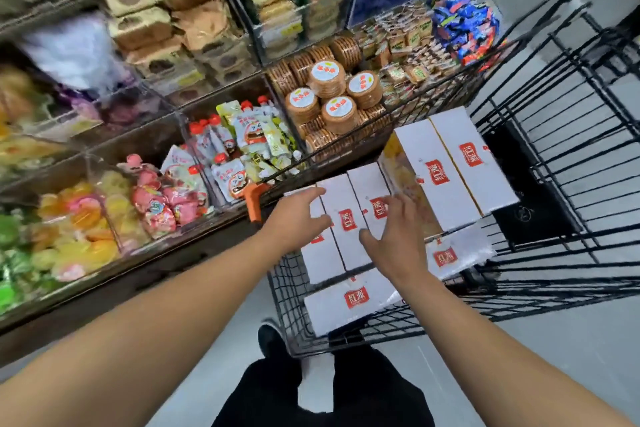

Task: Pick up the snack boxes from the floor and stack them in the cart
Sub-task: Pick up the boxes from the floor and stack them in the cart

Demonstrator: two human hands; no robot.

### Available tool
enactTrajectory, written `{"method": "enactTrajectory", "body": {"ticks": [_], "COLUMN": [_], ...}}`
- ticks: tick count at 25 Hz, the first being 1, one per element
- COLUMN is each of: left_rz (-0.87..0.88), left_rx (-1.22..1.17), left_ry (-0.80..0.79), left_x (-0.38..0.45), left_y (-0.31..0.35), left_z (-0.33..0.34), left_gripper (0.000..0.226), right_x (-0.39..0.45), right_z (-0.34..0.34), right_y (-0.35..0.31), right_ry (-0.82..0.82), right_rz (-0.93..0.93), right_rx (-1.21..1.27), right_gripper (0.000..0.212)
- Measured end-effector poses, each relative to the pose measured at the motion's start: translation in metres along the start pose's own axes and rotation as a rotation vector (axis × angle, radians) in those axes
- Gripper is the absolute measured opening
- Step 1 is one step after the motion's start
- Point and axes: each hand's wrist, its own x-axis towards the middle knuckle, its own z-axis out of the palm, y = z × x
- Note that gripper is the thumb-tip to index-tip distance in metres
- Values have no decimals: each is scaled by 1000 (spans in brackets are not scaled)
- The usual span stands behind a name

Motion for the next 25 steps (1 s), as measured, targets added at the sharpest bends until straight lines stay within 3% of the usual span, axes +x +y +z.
{"method": "enactTrajectory", "body": {"ticks": [7,12,20,25], "left_rz": [-309,-584,-909,-1137], "left_rx": [-215,-513,-910,-1059], "left_ry": [325,597,1002,1179], "left_x": [-172,-341,-624,-750], "left_y": [-133,-257,-415,-477], "left_z": [-29,-11,46,72], "left_gripper": [58,61,50,60], "right_x": [-64,-194,-443,-537], "right_z": [75,173,311,385], "right_y": [-149,-251,-375,-434], "right_ry": [-304,-497,-808,-956], "right_rz": [-539,-885,-1189,-1297], "right_rx": [-174,-346,-535,-593], "right_gripper": [61,68,65,65]}}
